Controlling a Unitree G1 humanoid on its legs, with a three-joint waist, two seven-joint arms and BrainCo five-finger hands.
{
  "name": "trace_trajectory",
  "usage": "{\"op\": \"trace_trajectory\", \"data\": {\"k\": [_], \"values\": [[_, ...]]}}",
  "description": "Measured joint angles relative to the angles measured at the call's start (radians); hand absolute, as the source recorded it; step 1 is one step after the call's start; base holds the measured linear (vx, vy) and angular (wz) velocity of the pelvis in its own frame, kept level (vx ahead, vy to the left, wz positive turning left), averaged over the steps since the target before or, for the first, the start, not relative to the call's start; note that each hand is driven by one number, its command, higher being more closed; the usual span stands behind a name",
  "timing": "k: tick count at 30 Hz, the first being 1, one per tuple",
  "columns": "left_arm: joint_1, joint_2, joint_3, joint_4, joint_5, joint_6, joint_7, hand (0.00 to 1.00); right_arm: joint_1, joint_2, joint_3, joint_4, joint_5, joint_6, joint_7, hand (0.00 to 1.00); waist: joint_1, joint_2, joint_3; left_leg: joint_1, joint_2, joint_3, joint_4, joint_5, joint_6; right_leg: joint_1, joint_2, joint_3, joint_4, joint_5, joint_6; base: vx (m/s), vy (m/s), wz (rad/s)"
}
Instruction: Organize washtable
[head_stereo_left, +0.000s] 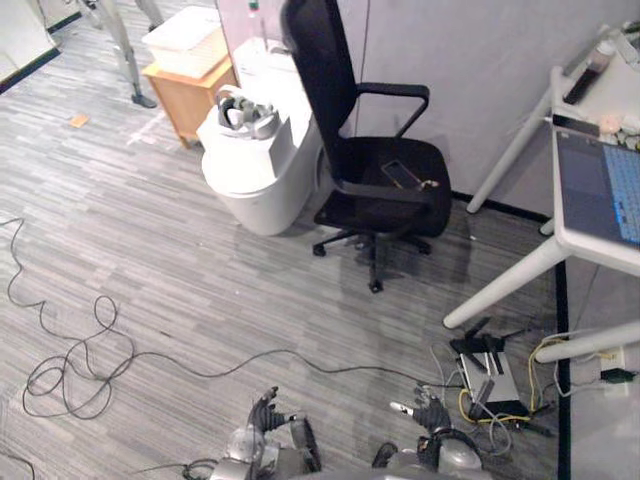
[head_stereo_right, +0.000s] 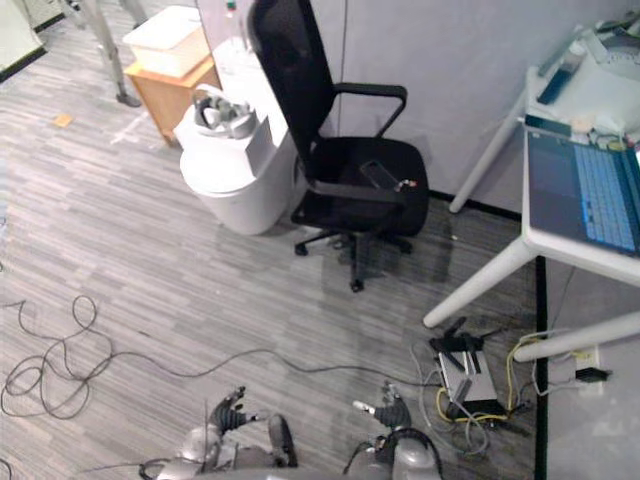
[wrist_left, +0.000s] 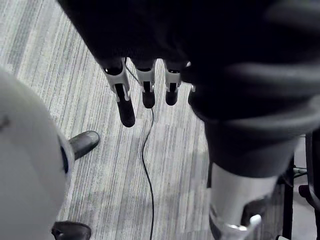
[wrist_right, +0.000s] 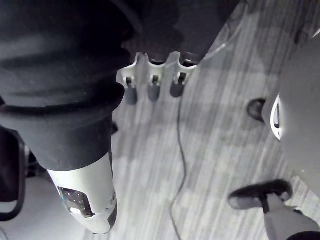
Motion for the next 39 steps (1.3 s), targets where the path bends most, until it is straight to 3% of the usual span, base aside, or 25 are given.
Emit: {"op": "trace_trajectory", "data": {"k": [4, 11, 13, 14, 18, 23, 31, 34, 39], "values": [[0.004, 0.01, 0.012, 0.007, 0.004, 0.002, 0.001, 0.0, 0.006, 0.008, 0.0, 0.001, 0.0, 0.001, 0.009, 0.0, -0.002, -0.009, -0.006, -0.002, 0.0, -0.016, -0.014, 0.009, 0.012, 0.005, 0.017, 0.03, -0.011, 0.001, 0.0, -0.13, 0.027, 0.1], [0.011, 0.008, 0.014, 0.027, 0.004, 0.009, 0.001, 0.0, 0.015, -0.007, 0.002, 0.001, 0.0, 0.004, 0.01, 0.0, -0.002, 0.017, -0.023, -0.029, 0.005, -0.016, -0.015, -0.001, 0.032, -0.005, 0.061, 0.106, -0.057, -0.018, 0.021, -0.14, 0.047, 0.08], [0.015, 0.007, 0.025, 0.026, 0.004, 0.008, 0.0, 0.0, 0.032, -0.007, 0.005, 0.001, -0.001, 0.004, 0.01, 0.0, 0.001, 0.009, -0.033, -0.046, -0.001, 0.003, 0.0, -0.006, 0.05, -0.031, 0.057, 0.133, -0.07, -0.021, 0.026, 0.03, 0.084, -0.02], [0.021, 0.002, 0.046, 0.029, 0.003, 0.008, 0.0, 0.0, 0.03, -0.014, 0.011, -0.002, -0.001, 0.005, 0.01, 0.0, 0.004, 0.026, -0.039, -0.055, 0.003, 0.01, 0.013, -0.012, 0.065, -0.032, 0.056, 0.15, -0.054, -0.019, 0.032, 0.07, 0.061, -0.09], [0.026, 0.001, 0.054, 0.037, 0.003, 0.01, 0.001, 0.0, 0.041, -0.02, 0.022, -0.002, -0.001, 0.005, 0.01, 0.0, 0.0, 0.011, -0.05, -0.037, -0.04, 0.004, -0.014, -0.028, 0.087, -0.028, 0.045, 0.195, -0.059, -0.018, 0.031, 0.07, 0.101, 0.06], [0.027, 0.0, 0.058, 0.036, 0.003, 0.01, 0.001, 0.0, 0.04, -0.02, 0.032, 0.0, -0.002, 0.006, 0.011, 0.0, 0.002, 0.012, -0.05, -0.017, -0.079, -0.011, -0.014, -0.047, 0.113, 0.006, 0.029, 0.218, -0.091, -0.011, 0.029, 0.13, 0.088, 0.14], [0.03, 0.001, 0.081, 0.036, 0.004, 0.01, 0.001, 0.0, 0.025, -0.002, 0.046, 0.003, -0.002, 0.005, 0.011, 0.0, 0.003, 0.013, -0.05, -0.005, -0.1, -0.02, -0.014, -0.056, 0.121, 0.024, 0.031, 0.267, -0.119, 0.014, 0.021, 0.08, -0.009, 0.06], [0.03, 0.001, 0.08, 0.036, 0.004, 0.01, 0.001, 0.0, 0.019, -0.003, 0.052, 0.01, -0.002, 0.005, 0.011, 0.0, 0.002, 0.012, -0.048, -0.004, -0.098, -0.011, -0.014, -0.055, 0.121, 0.018, 0.032, 0.282, -0.117, 0.032, 0.04, 0.01, -0.073, -0.1], [0.015, 0.01, 0.06, 0.036, 0.006, 0.01, 0.0, 0.0, -0.019, -0.013, 0.068, 0.034, -0.001, 0.004, 0.011, 0.0, -0.002, 0.008, -0.036, -0.074, -0.088, 0.002, 0.022, -0.058, 0.126, -0.081, 0.029, 0.329, -0.026, 0.006, 0.053, 0.01, -0.062, -0.13]]}}
